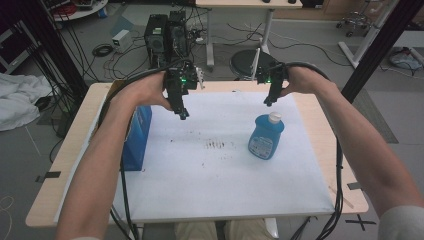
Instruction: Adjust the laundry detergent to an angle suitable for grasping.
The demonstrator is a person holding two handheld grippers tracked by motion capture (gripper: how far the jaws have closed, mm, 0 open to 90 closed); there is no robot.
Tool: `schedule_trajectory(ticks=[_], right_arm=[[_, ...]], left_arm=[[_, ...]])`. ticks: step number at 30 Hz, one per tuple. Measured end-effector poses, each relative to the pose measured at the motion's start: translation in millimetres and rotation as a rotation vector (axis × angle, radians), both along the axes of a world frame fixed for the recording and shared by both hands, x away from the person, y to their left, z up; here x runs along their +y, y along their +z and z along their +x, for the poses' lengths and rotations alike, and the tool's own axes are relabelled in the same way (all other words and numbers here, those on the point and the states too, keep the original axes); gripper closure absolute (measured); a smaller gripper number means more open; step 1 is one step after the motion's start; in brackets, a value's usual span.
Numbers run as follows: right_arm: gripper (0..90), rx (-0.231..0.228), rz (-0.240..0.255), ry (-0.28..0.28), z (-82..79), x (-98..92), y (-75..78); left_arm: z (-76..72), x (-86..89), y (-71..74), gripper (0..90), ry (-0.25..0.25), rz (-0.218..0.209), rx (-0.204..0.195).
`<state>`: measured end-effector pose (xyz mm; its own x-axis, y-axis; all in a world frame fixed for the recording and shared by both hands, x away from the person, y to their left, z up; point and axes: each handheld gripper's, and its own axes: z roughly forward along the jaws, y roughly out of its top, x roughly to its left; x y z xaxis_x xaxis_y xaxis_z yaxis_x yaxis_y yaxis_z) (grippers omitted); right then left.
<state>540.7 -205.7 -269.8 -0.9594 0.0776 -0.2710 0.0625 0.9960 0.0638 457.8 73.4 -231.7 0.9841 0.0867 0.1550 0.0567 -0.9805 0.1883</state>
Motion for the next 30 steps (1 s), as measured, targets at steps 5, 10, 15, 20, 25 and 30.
schedule_trajectory(ticks=[5, 10, 15, 20, 25, 30], right_arm=[[13.1, -0.008, -0.008, -0.004, -1.9, -0.6, 0.4], [13.1, -0.006, 0.004, -0.009, -2.6, -1.1, 2.7], [13.1, -0.007, 0.0, -0.009, -1.4, -1.1, 1.2], [13.1, -0.007, -0.007, -0.007, -1.1, 1.2, -1.5], [13.1, -0.013, -0.018, 0.005, -3.0, 6.8, -3.7], [13.1, -0.015, -0.022, 0.003, -5.2, 9.3, -3.2]], left_arm=[[-2.4, -2.0, 0.6, 18.2, -0.006, 0.006, -0.005], [-3.7, -2.2, 0.8, 18.2, -0.008, 0.011, -0.001], [-3.2, -0.8, -0.5, 18.2, -0.006, 0.021, 0.002], [-4.9, 0.3, -0.1, 18.2, -0.006, 0.027, -0.001], [-9.7, 4.2, 1.1, 18.2, -0.005, 0.024, -0.003], [-12.6, 5.8, 0.7, 18.2, -0.006, 0.025, 0.0]])
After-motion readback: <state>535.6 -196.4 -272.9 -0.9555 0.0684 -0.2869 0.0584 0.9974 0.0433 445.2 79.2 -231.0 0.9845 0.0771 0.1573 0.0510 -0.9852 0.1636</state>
